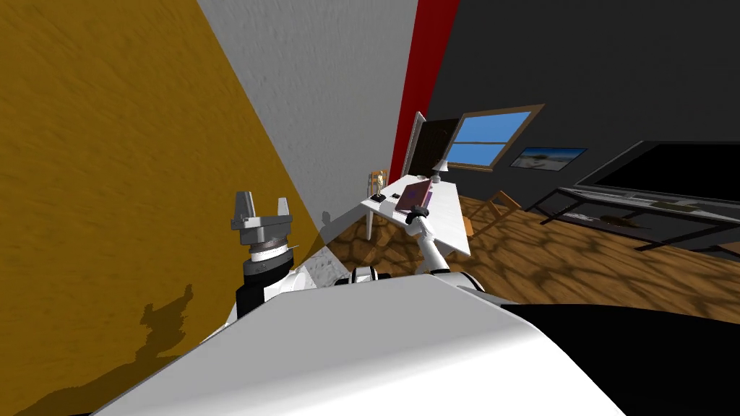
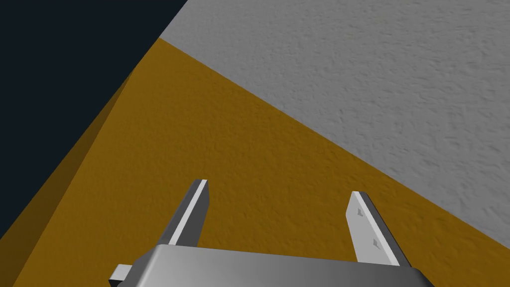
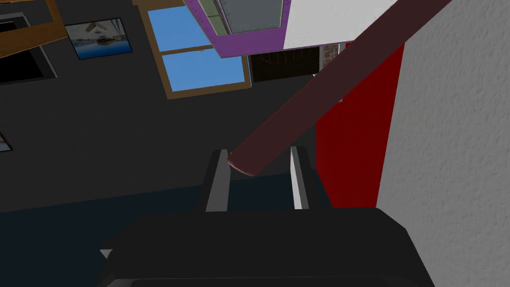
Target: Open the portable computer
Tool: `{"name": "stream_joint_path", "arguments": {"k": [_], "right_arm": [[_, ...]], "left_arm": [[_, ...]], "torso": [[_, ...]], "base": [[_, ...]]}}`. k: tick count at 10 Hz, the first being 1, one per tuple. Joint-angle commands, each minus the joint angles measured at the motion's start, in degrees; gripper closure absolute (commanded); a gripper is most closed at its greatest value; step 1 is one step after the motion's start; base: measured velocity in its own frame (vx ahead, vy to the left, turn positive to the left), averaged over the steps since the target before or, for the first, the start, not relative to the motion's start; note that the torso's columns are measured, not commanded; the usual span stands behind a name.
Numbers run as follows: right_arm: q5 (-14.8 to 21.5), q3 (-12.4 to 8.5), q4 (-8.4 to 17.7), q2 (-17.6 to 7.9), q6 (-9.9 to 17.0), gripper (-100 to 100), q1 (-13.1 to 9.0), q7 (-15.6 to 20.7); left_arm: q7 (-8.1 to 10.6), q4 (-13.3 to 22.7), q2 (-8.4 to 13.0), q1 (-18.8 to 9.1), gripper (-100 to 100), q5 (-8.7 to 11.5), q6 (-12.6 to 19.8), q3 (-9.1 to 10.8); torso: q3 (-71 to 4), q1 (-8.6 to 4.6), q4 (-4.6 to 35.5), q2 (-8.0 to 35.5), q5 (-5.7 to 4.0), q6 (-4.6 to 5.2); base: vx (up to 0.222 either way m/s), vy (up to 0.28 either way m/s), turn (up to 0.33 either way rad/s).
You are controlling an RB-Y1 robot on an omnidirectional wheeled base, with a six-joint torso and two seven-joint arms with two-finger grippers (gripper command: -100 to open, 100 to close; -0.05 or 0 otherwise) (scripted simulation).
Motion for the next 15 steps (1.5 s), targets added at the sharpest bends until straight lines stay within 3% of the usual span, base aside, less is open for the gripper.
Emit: {"name": "stream_joint_path", "arguments": {"k": [1, 2, 3, 4, 6, 9, 10, 14, 15], "right_arm": [[-0.1, -0.6, 3.1, -0.4, -4.5, 100, 1.4, -4.5], [-0.1, -0.6, 3.1, -0.4, -6.1, 100, 1.4, -6.3], [-0.1, -0.6, 3.1, -0.4, -6.1, 100, 1.4, -6.3], [-1.3, 0.4, 2.8, -0.2, -5.3, -100, -0.2, -4.3], [-3.3, 3.6, 2.2, 1.9, -4.3, -100, -2.6, -1.3], [-6.3, 8.4, 1.4, 4.9, -2.9, -100, -6.1, 3.4], [-6.3, 8.4, 1.4, 4.9, -2.9, -100, -6.1, 3.4], [-10.3, 14.8, 0.3, 8.9, -1.0, -100, -10.8, 9.5], [-10.3, 14.8, 0.3, 8.9, -1.0, -100, -10.8, 9.5]], "left_arm": [[0.0, 0.0, 0.0, 0.0, 0, 0.0, 0.0, 0.0], [0.0, 0.0, 0.0, 0.0, 0, 0.0, 0.0, 0.0], [0.0, 0.0, 0.0, 0.0, 0, 0.0, 0.0, 0.0], [0.0, 0.0, 0.0, 0.0, 0, 0.0, 0.0, 0.0], [0.0, 0.0, 0.0, 0.0, 0, 0.0, 0.0, 0.02], [0.0, 0.0, 0.0, 0.0, 0, 0.0, 0.0, 0.01], [0.0, 0.0, 0.0, 0.0, 0, 0.0, 0.0, 0.01], [0.0, 0.0, 0.0, 0.0, 0, 0.0, 0.0, 0.01], [0.0, 0.0, 0.0, 0.0, 0, 0.0, 0.0, 0.01]], "torso": [[0.0, -0.04, 0.1, 0.0, 0.02, -0.1], [0.1, -0.03, 0.0, 0.1, -0.01, 0.01], [0.1, 0.02, 0.2, 0.2, 0.06, -0.05], [0.1, 0.06, 0.2, 0.2, 0.13, -0.11], [0.5, 0.03, 0.7, 0.8, 0.42, 0.46], [0.8, 0.22, 0.9, 1.3, 0.51, 0.48], [0.7, 0.21, 0.9, 1.2, 0.51, 0.52], [0.6, 0.16, 0.8, 1.1, 0.49, 0.5], [0.6, 0.17, 0.8, 1.0, 0.49, 0.49]], "base": [[0.001, 0.051, -0.081], [0.011, 0.047, -0.057], [0.001, 0.027, -0.008], [0.007, -0.004, -0.258], [0.057, -0.036, -0.429], [0.063, -0.026, -0.411], [0.035, -0.006, -0.118], [0.046, -0.013, -0.361], [0.051, -0.009, -0.118]]}}
